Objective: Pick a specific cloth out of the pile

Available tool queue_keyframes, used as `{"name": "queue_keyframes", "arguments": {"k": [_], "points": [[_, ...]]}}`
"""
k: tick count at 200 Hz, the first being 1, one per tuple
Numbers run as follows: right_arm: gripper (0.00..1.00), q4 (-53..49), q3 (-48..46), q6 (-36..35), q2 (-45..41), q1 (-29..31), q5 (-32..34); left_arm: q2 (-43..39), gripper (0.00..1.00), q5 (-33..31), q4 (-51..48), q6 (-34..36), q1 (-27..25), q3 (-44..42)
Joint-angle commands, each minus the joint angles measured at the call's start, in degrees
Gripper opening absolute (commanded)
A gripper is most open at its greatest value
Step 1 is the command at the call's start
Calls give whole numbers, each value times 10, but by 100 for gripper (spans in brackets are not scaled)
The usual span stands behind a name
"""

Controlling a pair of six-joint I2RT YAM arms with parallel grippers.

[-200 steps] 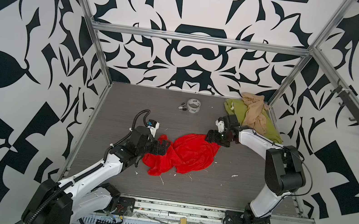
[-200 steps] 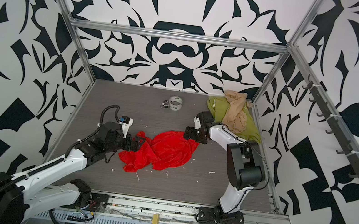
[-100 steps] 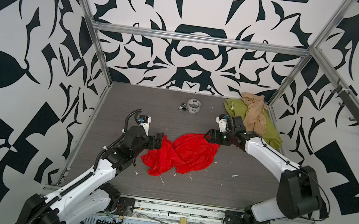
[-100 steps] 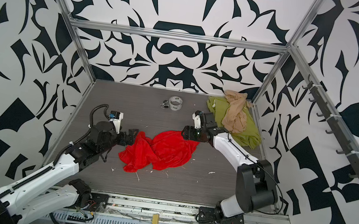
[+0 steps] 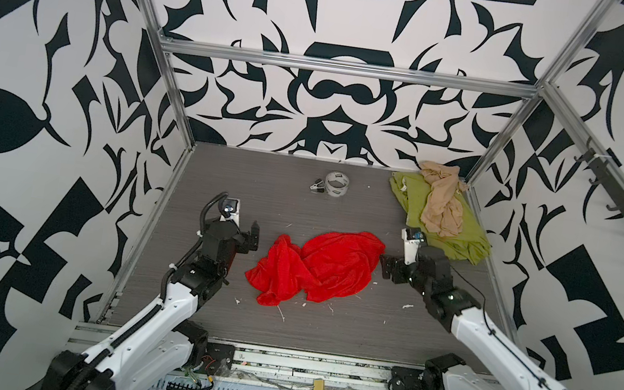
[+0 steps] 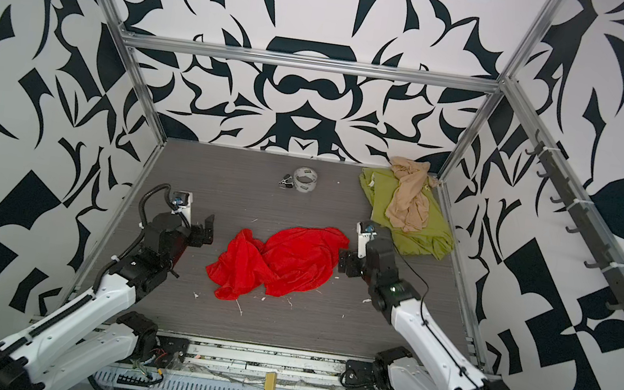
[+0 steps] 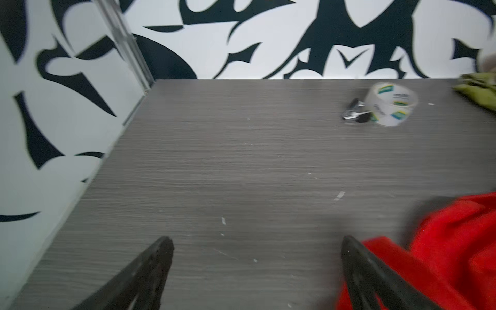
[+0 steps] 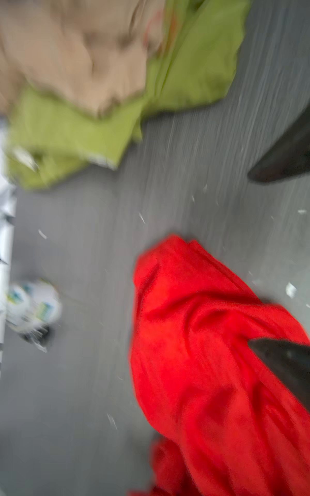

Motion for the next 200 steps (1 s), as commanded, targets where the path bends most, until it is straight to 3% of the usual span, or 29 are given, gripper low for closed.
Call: {"name": "queue_keyframes", "arguments": {"k": [1, 10, 27, 41, 48, 63, 70, 85, 93, 98, 112, 129, 142, 153, 200], "points": [[100, 273, -78, -64, 20, -29, 158, 84, 100, 60, 122, 42, 82, -21], [100, 307, -82, -52, 63, -53, 155, 137, 98, 98, 146, 49, 105, -12], [98, 378, -72, -73, 166, -62, 169, 208, 98, 108, 207, 91, 115, 1], [94, 460, -87, -99, 197, -63, 122, 255, 96, 172, 243, 101, 125, 14], [88, 516, -98, -98, 217, -68, 121, 269, 95, 187, 243, 104, 124, 23], [87, 589, -102, -65, 286, -103, 78, 286, 95, 197, 251, 89, 125, 33], [99, 634, -103, -65, 329, -106, 66, 291, 95, 201, 279, 63, 128, 27], [100, 710, -93, -81, 407, -106, 59, 329, 94, 227, 331, 69, 134, 14], [100, 661, -81, -89, 388, -104, 50, 361, 94, 214, 372, 58, 134, 5], [100, 602, -64, -81, 370, -104, 55, 374, 100, 207, 404, 62, 135, 3], [100, 472, 2, -39, 365, -110, 121, 374, 99, 213, 392, 55, 141, 7], [100, 527, -29, -35, 366, -118, 111, 384, 99, 210, 420, 55, 143, 2], [100, 500, -6, -71, 370, -120, 10, 382, 100, 211, 407, 54, 142, 7], [100, 439, 13, -47, 365, -151, -41, 384, 99, 210, 411, 54, 143, 6], [100, 463, 2, -50, 364, -147, -20, 379, 100, 210, 413, 53, 143, 2]]}}
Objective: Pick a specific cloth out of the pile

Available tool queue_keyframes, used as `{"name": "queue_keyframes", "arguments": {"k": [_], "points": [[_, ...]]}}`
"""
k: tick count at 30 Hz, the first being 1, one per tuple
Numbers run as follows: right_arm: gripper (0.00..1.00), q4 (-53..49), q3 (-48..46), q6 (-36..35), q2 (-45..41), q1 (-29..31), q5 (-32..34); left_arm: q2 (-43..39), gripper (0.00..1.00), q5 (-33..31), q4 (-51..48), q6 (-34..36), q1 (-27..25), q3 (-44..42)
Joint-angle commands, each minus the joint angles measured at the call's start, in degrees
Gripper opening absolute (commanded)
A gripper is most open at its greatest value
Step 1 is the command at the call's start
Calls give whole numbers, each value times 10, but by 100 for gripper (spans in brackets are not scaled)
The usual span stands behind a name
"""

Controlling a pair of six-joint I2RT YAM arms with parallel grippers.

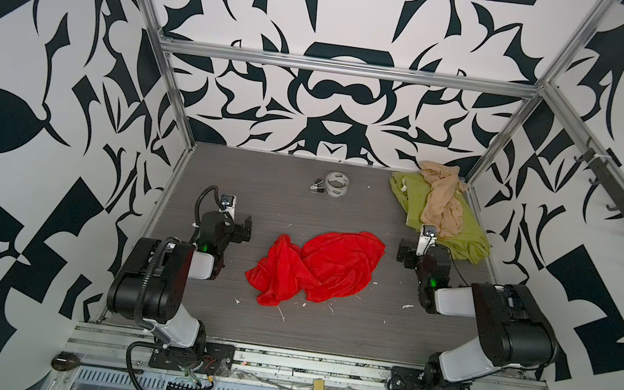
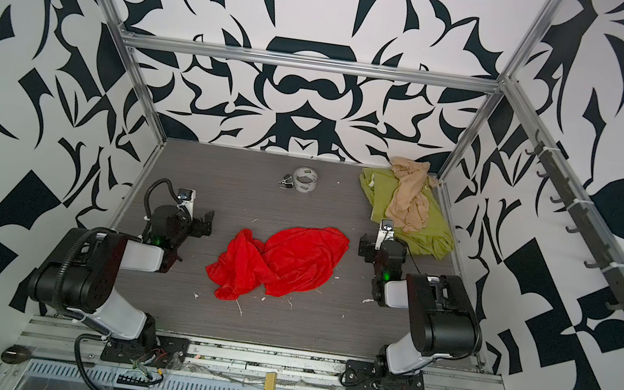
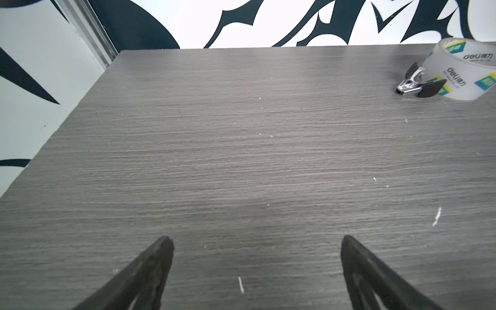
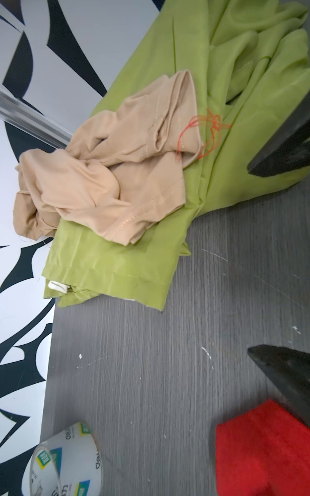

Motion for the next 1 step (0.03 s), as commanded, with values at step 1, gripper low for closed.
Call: {"name": "queue_keyframes", "arguments": {"k": [1], "points": [[100, 7, 1, 3, -10, 0, -16, -2, 100, 9, 23, -5, 2, -6]]}}
